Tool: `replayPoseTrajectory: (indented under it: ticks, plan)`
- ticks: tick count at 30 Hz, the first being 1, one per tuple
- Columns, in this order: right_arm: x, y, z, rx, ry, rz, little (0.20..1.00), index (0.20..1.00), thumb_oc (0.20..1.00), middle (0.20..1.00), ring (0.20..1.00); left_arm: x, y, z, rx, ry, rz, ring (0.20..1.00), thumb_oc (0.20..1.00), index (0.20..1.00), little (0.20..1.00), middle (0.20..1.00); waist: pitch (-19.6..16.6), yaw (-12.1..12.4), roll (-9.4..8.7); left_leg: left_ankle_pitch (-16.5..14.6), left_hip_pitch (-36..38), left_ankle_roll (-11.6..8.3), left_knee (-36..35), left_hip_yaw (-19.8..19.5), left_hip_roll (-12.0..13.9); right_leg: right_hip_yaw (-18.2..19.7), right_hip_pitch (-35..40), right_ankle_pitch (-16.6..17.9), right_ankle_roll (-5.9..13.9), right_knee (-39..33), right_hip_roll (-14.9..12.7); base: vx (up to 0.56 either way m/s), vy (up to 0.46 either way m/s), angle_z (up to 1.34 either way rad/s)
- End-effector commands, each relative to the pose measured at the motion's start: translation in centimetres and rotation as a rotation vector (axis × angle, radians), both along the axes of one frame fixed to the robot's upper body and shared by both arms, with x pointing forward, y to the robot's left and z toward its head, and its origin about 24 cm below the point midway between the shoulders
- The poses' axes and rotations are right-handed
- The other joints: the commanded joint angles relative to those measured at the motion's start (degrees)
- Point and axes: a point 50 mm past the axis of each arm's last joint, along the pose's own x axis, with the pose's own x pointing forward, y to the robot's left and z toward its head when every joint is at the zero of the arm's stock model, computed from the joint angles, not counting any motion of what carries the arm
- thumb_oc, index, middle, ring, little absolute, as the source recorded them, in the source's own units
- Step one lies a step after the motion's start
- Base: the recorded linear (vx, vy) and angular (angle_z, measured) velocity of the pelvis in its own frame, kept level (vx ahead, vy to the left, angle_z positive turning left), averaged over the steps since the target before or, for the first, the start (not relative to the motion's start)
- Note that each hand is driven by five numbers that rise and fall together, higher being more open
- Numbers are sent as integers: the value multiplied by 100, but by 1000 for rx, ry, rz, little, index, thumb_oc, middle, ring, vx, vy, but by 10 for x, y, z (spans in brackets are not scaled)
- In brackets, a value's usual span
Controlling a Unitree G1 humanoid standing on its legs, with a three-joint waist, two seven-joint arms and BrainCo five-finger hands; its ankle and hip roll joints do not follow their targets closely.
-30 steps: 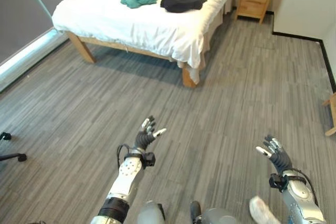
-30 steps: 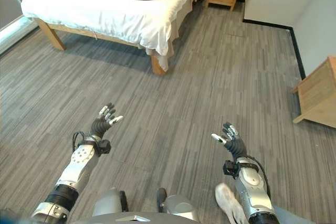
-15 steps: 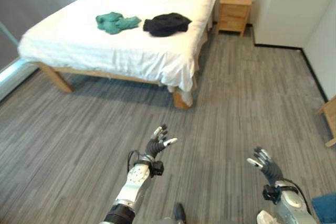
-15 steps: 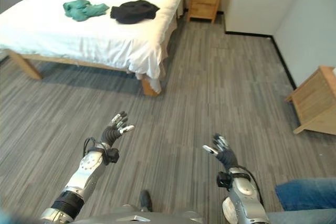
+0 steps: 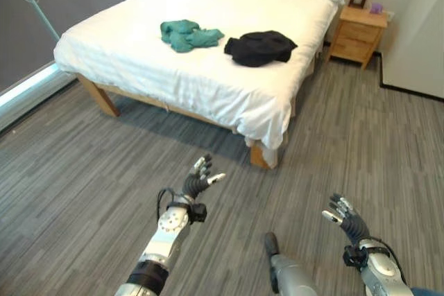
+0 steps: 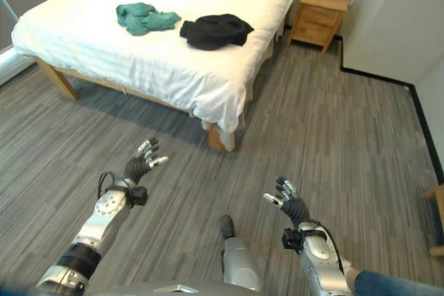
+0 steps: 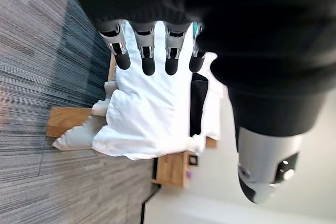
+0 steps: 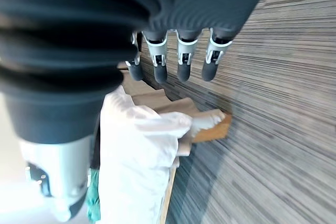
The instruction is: Pick up bed clothes into laundry basket.
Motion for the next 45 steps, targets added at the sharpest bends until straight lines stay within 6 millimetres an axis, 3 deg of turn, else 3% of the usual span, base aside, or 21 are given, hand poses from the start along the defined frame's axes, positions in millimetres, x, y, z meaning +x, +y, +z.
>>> replayPoseTrajectory:
  ticks: [1,3,4,5,6,7,8,9,10,14,15,17,19,20,24,34,35,37,38,39,45]
  plan:
    - [15,-1,24,-24,-119,51,1000,1000,1000,1000,1000,11,0,28,18,-150,-36,1000,1000,1000,1000,1000,39,-232,-119,615,-284,-77,177,-178,68,71,115,658,374,-579,-522,326,-311,23]
    - [16,-2,25,-26,-122,54,1000,1000,1000,1000,1000,11,-1,27,13,-141,-40,1000,1000,1000,1000,1000,-13,-272,-62,721,-274,-172,341,-242,251,61,76,495,283,-360,-444,275,-271,22]
    - [17,-1,26,-27,-125,58,1000,1000,1000,1000,1000,11,-2,26,7,-135,-34,1000,1000,1000,1000,1000,-25,-310,-24,978,-355,-263,679,-274,444,75,50,403,157,-95,-355,210,-234,13]
    - [22,-2,31,-36,-145,71,1000,1000,1000,1000,1000,13,-5,27,-11,-136,-40,1000,1000,1000,1000,1000,-5,-294,6,1369,-610,-367,1300,-272,597,-16,130,228,11,59,-331,391,-561,17]
    - [27,-5,40,-30,-184,64,1000,1000,1000,1000,1000,17,-13,28,-38,-138,-71,1000,1000,1000,1000,1000,73,-292,-105,2208,-1368,-376,3019,-28,955,-148,514,51,-313,-1,-302,365,-613,21]
    - [25,-8,39,-36,-176,65,1000,1000,1000,1000,1000,18,-17,31,-46,-141,-98,1000,1000,1000,1000,1000,149,-196,-210,2245,-1769,-291,3734,-60,910,-158,747,-54,-469,-66,-268,273,-504,30]
    - [26,-7,39,-35,-177,64,1000,1000,1000,1000,1000,19,-17,31,-45,-141,-98,1000,1000,1000,1000,1000,137,-205,-223,2259,-1796,-288,3738,-69,895,-162,734,-39,-469,-78,-283,173,-339,30]
    - [26,-9,41,-54,-177,76,1000,1000,1000,1000,1000,21,-21,33,-42,-150,-117,1000,1000,1000,1000,1000,248,-113,-324,2234,-2062,-247,4257,-16,900,-175,921,-116,-582,-124,-265,262,-348,5]
    - [26,-14,41,-89,-168,73,1000,1000,1000,1000,1000,24,-27,36,-58,-160,-137,1000,1000,1000,1000,1000,382,-19,-386,2086,-2559,-255,4298,358,1005,-131,1260,-269,-648,-207,-223,364,-403,-27]
    - [26,-24,44,-112,-174,33,1000,1000,1000,1000,1000,24,-38,33,-92,-142,-171,1000,1000,1000,1000,1000,415,85,-387,2028,-3104,-353,3560,621,841,-116,1558,-378,-575,-289,-312,294,-90,-18]
    - [22,-24,40,-104,-160,29,1000,1000,1000,1000,1000,21,-40,31,-96,-136,-173,1000,1000,1000,1000,1000,418,192,-294,2024,-3116,-355,2787,537,567,-41,1650,-460,-521,-291,-230,283,47,-27]
    - [23,-20,40,-109,-156,50,1000,1000,1000,1000,1000,18,-51,32,-94,-142,-222,1000,1000,1000,1000,1000,381,246,-196,1901,-2783,-257,1922,259,380,-12,1664,-502,-441,-281,-157,271,72,-55]
    - [21,-21,37,-105,-144,49,1000,1000,1000,1000,1000,18,-63,35,-61,-158,-313,1000,1000,1000,1000,1000,347,204,-170,1793,-2550,-220,1618,248,288,-15,1715,-510,-412,-324,-140,154,65,-15]
    - [18,-18,30,-72,-126,33,1000,1000,1000,1000,1000,18,-70,31,-48,-143,-348,1000,1000,1000,1000,1000,224,152,-152,1639,-2233,-169,1097,220,153,-10,1779,-469,-337,-514,-149,117,46,-7]
    - [10,-2,24,40,-125,35,1000,1000,1000,1000,1000,14,-70,23,-110,-98,-291,1000,1000,1000,1000,1000,45,87,-153,1476,-1910,-58,519,301,17,-37,1870,-430,-263,-775,-195,122,38,-10]
    - [-1,-2,25,66,-145,38,1000,1000,1000,1000,1000,13,-65,26,-71,-122,-332,1000,1000,1000,1000,1000,-68,45,-152,1436,-1588,14,-38,534,-65,119,1861,-193,-53,-1131,-164,21,40,-8]
    - [-10,-5,-7,395,-52,-250,1000,1000,1000,1000,1000,8,8,33,59,-120,-136,1000,1000,1000,1000,1000,78,422,-57,1203,-1953,41,341,276,115,-269,1700,-666,104,-426,-570,-16,-15,-17]
    - [-7,-18,5,194,-61,-150,1000,1000,1000,1000,1000,5,9,29,5,-105,-115,1000,1000,1000,1000,1000,-48,452,-112,1245,-1856,27,240,287,115,-416,1848,-621,80,-637,-545,-29,-52,-6]
    - [-7,-18,5,194,-61,-150,1000,1000,1000,1000,1000,5,9,29,5,-104,-115,1000,1000,1000,1000,1000,-46,448,-111,1245,-1853,27,238,282,116,-421,1854,-620,80,-642,-544,-34,-44,18]
    - [-3,-31,14,82,-83,-159,1000,1000,1000,1000,1000,8,12,33,22,-123,-93,1000,1000,1000,1000,1000,-77,448,-135,1256,-1820,18,248,239,116,-500,1917,-624,54,-659,-541,-17,-9,25]
    - [0,-38,16,73,-90,-179,1000,1000,1000,1000,1000,5,26,34,15,-130,-3,1000,1000,1000,1000,1000,-110,487,-133,1260,-1713,61,168,123,67,-550,1980,-627,69,-575,-576,5,20,25]
